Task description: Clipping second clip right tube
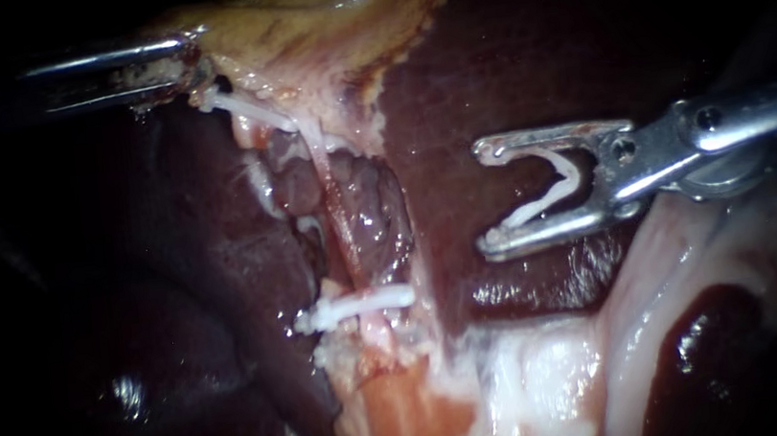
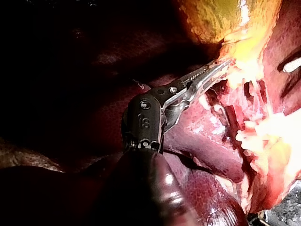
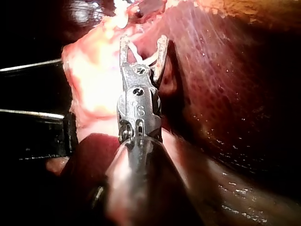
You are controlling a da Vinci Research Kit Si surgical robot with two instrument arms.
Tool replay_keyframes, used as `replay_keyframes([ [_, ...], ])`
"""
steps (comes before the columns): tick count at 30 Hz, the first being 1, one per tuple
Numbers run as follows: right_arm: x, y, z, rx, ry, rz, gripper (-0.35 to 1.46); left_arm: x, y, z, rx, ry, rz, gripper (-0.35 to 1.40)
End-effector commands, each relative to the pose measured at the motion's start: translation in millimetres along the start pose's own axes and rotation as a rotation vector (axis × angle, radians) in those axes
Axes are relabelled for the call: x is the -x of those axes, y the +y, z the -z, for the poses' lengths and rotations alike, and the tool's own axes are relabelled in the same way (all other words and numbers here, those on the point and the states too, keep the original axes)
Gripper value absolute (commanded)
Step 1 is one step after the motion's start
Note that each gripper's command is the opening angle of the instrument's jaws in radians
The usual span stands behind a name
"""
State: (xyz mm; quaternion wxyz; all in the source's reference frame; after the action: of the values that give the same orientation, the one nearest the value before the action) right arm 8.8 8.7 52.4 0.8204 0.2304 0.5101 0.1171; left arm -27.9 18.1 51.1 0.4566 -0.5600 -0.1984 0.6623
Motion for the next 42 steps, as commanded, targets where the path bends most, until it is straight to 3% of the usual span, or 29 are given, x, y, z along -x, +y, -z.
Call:
replay_keyframes([
  [1, -0.2, 0.0, -0.3, -0.006, -0.001, -0.012, 0.5, 0.0, 0.0, 0.0, -0.001, 0.0, 0.0, -0.35],
  [9, -1.0, -0.3, -3.7, -0.044, -0.005, -0.109, 0.5, 0.1, 0.0, -0.2, -0.002, 0.0, -0.001, -0.35],
  [14, -0.1, -0.8, -6.5, -0.123, -0.021, -0.141, 0.5, 0.2, 0.1, -0.2, -0.002, 0.001, -0.001, -0.35],
  [22, 0.7, -1.2, -10.3, -0.177, -0.042, -0.189, 0.49, 0.2, 0.2, -0.3, -0.003, 0.001, -0.001, -0.35],
  [36, 0.5, -1.1, -13.2, -0.182, -0.054, -0.212, 0.49, 0.2, 0.2, -0.5, -0.004, 0.002, -0.001, -0.35],
  [42, 0.2, -1.0, -13.8, -0.183, -0.039, -0.22, 0.5, 0.2, 0.3, -0.5, -0.005, 0.002, -0.001, -0.35],
])
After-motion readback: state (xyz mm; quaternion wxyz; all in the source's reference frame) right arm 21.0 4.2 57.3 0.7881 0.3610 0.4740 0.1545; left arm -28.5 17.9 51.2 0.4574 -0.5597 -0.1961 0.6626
